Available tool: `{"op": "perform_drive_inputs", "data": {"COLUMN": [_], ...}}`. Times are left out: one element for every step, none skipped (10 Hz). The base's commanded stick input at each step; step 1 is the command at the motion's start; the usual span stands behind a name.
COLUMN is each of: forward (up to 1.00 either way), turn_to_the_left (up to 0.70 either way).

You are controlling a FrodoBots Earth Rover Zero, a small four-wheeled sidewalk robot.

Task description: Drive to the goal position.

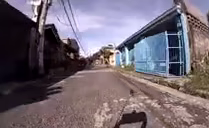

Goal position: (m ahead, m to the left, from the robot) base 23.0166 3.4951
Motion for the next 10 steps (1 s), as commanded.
{"op": "perform_drive_inputs", "data": {"forward": [1.0,1.0,1.0,1.0,1.0,1.0,1.0,1.0,1.0,1.0], "turn_to_the_left": [0.0,0.0,0.0,0.0,0.0,0.0,0.0,0.0,0.0,0.0]}}
